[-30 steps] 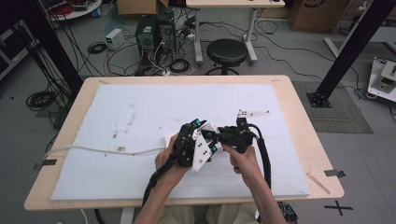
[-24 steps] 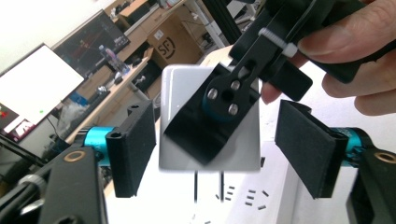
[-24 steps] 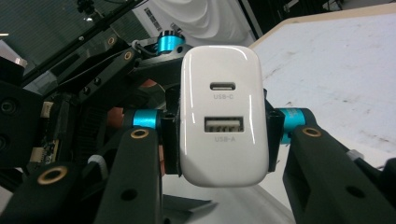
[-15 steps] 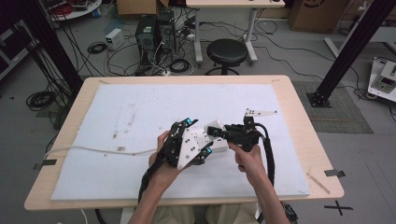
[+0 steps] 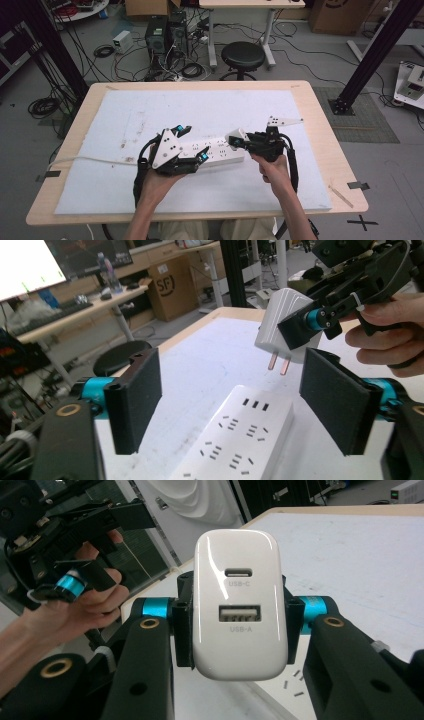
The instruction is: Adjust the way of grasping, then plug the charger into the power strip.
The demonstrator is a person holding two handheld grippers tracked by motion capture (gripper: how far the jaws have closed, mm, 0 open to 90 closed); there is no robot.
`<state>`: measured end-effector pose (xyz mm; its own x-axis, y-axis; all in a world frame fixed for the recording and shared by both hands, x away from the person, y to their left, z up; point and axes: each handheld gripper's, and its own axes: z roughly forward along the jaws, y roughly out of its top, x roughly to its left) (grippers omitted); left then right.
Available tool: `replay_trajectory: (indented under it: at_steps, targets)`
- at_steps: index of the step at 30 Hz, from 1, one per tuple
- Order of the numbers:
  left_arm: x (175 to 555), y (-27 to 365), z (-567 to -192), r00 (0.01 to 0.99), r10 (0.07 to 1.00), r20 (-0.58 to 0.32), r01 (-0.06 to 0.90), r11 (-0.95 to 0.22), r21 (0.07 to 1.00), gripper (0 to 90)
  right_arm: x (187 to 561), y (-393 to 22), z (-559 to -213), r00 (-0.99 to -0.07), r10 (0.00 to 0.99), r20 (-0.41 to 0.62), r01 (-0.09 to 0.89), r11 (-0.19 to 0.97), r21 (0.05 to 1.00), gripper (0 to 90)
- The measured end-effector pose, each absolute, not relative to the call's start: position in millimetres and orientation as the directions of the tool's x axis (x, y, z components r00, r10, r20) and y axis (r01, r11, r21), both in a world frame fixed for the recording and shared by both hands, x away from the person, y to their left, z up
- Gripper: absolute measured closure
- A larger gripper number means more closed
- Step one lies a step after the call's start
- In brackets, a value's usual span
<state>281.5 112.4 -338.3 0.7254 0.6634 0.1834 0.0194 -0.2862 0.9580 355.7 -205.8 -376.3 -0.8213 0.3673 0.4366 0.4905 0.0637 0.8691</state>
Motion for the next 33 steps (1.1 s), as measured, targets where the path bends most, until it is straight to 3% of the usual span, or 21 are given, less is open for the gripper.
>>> replay_trajectory:
  at_steps: [6, 15, 26, 33]
  targets:
    - [288, 144, -343, 0.706, 0.706, 0.053, 0.144, -0.217, 0.966, 23.0, 357, -213, -374, -0.830, 0.392, 0.397, 0.467, 0.098, 0.879, 62.9]
    - [277, 186, -359, 0.637, 0.770, -0.025, 0.193, -0.128, 0.973, 23.5, 357, -224, -371, -0.843, 0.411, 0.348, 0.431, 0.125, 0.894, 63.0]
    - [265, 209, -364, 0.595, 0.802, -0.051, 0.211, -0.095, 0.973, 24.2, 364, -224, -366, -0.863, 0.427, 0.269, 0.364, 0.156, 0.918, 62.9]
    - [257, 215, -364, 0.575, 0.816, -0.053, 0.216, -0.090, 0.972, 24.3, 380, -213, -360, -0.897, 0.392, 0.206, 0.333, 0.290, 0.897, 63.1]
